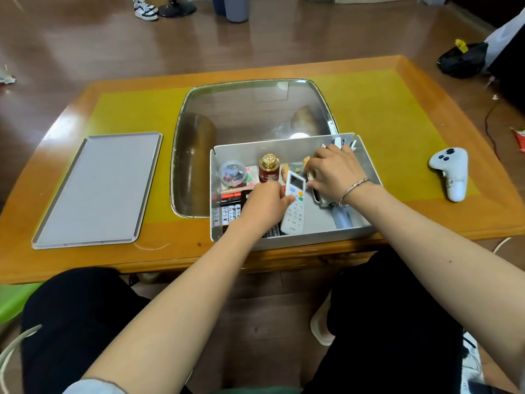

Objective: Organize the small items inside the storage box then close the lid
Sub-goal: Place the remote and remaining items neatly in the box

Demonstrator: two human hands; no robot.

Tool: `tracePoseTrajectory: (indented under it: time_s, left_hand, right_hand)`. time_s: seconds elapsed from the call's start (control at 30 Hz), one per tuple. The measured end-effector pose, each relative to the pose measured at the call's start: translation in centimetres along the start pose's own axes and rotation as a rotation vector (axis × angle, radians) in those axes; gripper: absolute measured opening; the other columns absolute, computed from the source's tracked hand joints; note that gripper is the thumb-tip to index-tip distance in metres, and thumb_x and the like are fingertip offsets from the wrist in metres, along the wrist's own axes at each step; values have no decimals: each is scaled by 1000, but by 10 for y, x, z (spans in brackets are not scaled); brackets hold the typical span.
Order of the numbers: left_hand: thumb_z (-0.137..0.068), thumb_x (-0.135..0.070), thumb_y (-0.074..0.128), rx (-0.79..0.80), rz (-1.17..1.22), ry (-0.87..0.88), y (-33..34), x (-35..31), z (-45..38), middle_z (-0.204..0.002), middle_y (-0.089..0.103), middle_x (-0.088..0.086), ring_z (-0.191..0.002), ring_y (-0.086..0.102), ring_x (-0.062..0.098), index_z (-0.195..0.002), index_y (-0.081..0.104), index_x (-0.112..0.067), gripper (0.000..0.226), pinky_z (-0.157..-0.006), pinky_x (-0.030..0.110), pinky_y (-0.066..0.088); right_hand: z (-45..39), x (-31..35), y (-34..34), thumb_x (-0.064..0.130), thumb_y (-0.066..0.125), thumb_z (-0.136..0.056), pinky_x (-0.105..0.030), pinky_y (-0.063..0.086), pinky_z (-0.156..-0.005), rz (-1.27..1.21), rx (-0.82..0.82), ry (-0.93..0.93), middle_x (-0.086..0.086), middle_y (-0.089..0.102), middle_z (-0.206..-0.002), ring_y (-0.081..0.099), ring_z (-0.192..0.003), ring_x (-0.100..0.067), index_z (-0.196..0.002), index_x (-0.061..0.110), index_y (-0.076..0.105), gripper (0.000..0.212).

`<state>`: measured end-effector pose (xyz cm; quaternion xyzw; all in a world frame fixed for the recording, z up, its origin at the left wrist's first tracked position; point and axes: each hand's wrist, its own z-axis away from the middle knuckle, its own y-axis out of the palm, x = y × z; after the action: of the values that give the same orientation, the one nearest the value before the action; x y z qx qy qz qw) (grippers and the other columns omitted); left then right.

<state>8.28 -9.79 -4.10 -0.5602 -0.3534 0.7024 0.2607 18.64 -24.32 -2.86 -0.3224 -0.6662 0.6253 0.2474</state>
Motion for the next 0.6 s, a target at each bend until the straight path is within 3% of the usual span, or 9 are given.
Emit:
tracePoseTrajectory:
  time_s: [0.1, 0.27, 0.4, 0.47, 0.6]
  left_hand:
    - [-90, -27, 63, 71, 47, -22, 7, -6, -1, -80, 67, 11, -77, 65, 26, -91, 61, -5, 22, -74, 39, 53]
    - [-97, -22, 48, 111, -74, 44, 8, -10, 3, -97, 67, 19, -103, 58, 34, -100, 67, -6, 26, -87, 42, 50]
    - [-100, -38, 39, 237, -122, 114, 4, -11, 9, -77, 64, 9, -79, 60, 26, -83, 67, -8, 45, -67, 32, 44]
    - [-100, -45, 34, 315, -126, 119, 5, -13, 11, -75, 63, 9, -79, 59, 25, -80, 67, -8, 53, -71, 33, 46]
    - [-96, -60, 28, 479, -221, 101, 11, -15, 10, -120, 62, 12, -113, 52, 29, -118, 66, -17, 61, -93, 38, 44]
  right_hand:
    - [1, -2, -2, 40, 63, -82, -36, 29, -87, -2, -27, 0, 1, 58, -103, 49, -103, -23, -96, 26, 66, 21]
    - [3, -4, -1, 38, 66, -81, -37, 29, -89, -25, -25, 24, 0, 59, -102, 49, -103, -24, -97, 24, 66, 22]
    - [6, -5, 1, 35, 67, -80, -37, 30, -89, -46, -25, 24, 0, 60, -104, 50, -104, -24, -102, 27, 65, 23]
    - [8, -6, 0, 33, 66, -82, -37, 30, -88, -51, -30, 24, 0, 60, -105, 51, -104, -24, -103, 28, 65, 22]
    - [11, -8, 0, 33, 64, -83, -35, 29, -82, -56, -24, 32, -1, 60, -106, 51, -103, -25, -106, 27, 65, 24]
